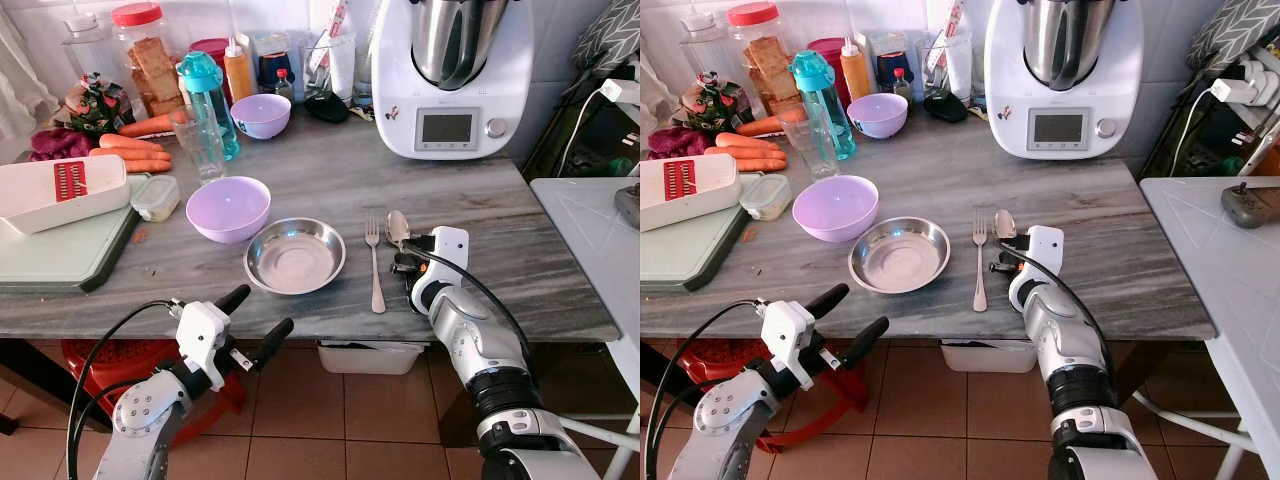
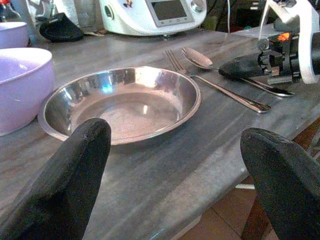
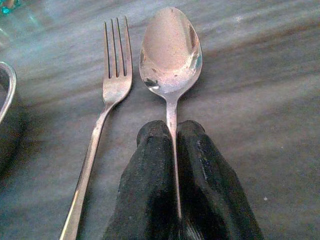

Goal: Setting the table

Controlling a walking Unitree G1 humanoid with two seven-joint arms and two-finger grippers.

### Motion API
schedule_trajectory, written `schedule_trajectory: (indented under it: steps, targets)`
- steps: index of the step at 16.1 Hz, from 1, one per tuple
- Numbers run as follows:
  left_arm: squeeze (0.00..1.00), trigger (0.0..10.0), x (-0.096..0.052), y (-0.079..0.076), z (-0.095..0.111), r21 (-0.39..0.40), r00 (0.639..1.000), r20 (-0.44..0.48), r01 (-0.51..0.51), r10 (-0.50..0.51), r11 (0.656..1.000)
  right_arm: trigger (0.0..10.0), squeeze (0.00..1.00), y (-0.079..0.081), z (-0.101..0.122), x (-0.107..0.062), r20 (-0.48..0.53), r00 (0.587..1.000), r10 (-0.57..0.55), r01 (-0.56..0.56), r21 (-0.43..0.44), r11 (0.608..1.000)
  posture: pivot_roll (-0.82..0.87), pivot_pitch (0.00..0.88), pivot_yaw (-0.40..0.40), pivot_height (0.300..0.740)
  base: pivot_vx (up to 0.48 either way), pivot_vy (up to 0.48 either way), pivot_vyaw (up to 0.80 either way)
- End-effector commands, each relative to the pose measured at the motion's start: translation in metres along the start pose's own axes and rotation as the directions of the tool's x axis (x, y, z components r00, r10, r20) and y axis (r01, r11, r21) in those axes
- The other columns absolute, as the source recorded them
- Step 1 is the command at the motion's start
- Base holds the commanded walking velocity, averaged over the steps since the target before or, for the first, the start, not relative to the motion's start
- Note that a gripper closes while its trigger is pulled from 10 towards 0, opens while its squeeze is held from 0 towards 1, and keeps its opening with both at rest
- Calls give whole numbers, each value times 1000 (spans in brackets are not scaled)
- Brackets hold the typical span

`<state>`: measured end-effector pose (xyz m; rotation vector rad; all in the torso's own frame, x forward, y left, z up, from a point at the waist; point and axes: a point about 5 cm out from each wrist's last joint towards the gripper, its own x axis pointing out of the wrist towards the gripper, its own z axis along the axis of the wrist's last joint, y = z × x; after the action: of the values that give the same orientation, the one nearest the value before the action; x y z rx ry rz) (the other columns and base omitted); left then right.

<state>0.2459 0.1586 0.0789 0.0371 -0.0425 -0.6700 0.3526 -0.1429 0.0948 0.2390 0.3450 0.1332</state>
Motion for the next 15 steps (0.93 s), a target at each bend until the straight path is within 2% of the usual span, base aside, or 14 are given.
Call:
schedule_trajectory:
  steps: [1, 15]
  targets:
    - [0, 10000, 2, -1, 2, 10, 1000, -3, 15, -15, 1000, 10000, 1000, -4, -11, -1, -47, 999, -9, 9, -3, 1000, -41, 53, 67, 740, 0, 0, 0]
    - [0, 10000, 5, -4, 6, -30, 996, 28, 81, -80, 996, 10000, 1000, -4, -3, -4, 1, 1000, -16, 15, 28, 999, -46, 48, 77, 740, 0, 0, 0]
